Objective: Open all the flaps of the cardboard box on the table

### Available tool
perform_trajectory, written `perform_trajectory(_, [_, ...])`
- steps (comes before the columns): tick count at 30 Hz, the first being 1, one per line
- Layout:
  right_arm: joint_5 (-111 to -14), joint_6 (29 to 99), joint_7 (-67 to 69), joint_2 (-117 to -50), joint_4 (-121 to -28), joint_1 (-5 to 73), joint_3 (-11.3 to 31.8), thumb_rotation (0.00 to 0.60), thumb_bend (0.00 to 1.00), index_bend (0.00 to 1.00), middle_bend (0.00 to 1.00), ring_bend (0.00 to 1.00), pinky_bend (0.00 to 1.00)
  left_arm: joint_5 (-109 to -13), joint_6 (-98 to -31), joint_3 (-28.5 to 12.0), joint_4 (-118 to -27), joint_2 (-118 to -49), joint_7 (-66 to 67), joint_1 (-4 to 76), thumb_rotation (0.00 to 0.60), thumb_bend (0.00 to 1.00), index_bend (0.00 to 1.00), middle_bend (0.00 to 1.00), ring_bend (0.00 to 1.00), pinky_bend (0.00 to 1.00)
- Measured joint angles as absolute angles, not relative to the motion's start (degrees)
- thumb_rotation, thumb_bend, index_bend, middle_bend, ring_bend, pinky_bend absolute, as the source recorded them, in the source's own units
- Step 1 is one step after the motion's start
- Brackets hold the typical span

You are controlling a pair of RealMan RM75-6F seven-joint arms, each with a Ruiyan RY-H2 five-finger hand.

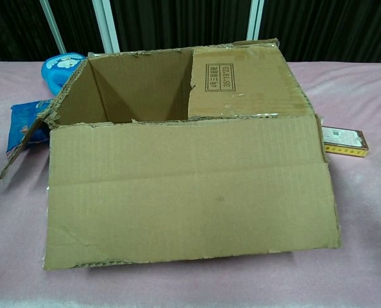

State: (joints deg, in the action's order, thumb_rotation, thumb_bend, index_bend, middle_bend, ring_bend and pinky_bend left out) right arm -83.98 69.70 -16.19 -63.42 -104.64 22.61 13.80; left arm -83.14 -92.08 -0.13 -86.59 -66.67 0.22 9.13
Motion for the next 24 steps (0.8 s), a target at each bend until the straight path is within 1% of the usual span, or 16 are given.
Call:
perform_trajectory(1, [-83.6,67.4,-16.8,-63.4,-105.2,24.6,14.5,0.600,0.69,0.12,0.07,0.01,0.23,-83.1,-91.8,-0.3,-86.5,-66.7,-0.3,9.1,0.600,0.13,0.00,0.00,0.00,0.00])
perform_trajectory(3, [-82.4,61.8,-18.3,-63.8,-106.0,29.7,16.1,0.600,0.80,0.19,0.13,0.04,0.23,-83.1,-91.1,-0.8,-86.3,-66.6,-1.1,9.0,0.600,0.14,0.00,0.00,0.00,0.00])
perform_trajectory(4, [-81.8,58.8,-19.2,-64.2,-106.3,32.7,17.0,0.600,0.87,0.24,0.16,0.08,0.24,-83.0,-90.9,-0.9,-86.3,-66.6,-1.2,9.0,0.600,0.14,0.00,0.00,0.00,0.00])
perform_trajectory(7, [-80.6,54.0,-20.5,-66.3,-105.9,39.1,18.6,0.600,0.98,0.37,0.25,0.16,0.27,-82.8,-90.0,-1.1,-86.4,-66.5,-1.4,8.9,0.600,0.16,0.00,0.00,0.00,0.00])
perform_trajectory(11, [-79.8,48.4,-21.1,-70.9,-103.3,46.4,20.1,0.600,1.00,0.51,0.36,0.26,0.32,-82.8,-89.1,-1.3,-86.7,-66.3,-1.3,8.8,0.600,0.17,0.00,0.00,0.00,0.00])
perform_trajectory(13, [-79.5,46.4,-21.0,-72.5,-101.7,48.9,20.5,0.600,1.00,0.54,0.39,0.29,0.34,-82.9,-88.8,-1.4,-86.8,-66.3,-1.3,8.8,0.600,0.17,0.00,0.00,0.00,0.00])
perform_trajectory(24, [-76.6,39.4,-18.6,-79.3,-94.2,58.6,21.7,0.600,1.00,0.57,0.41,0.29,0.34,-82.5,-87.1,-2.2,-87.1,-66.2,-1.8,8.8,0.600,0.17,0.00,0.00,0.00,0.00])
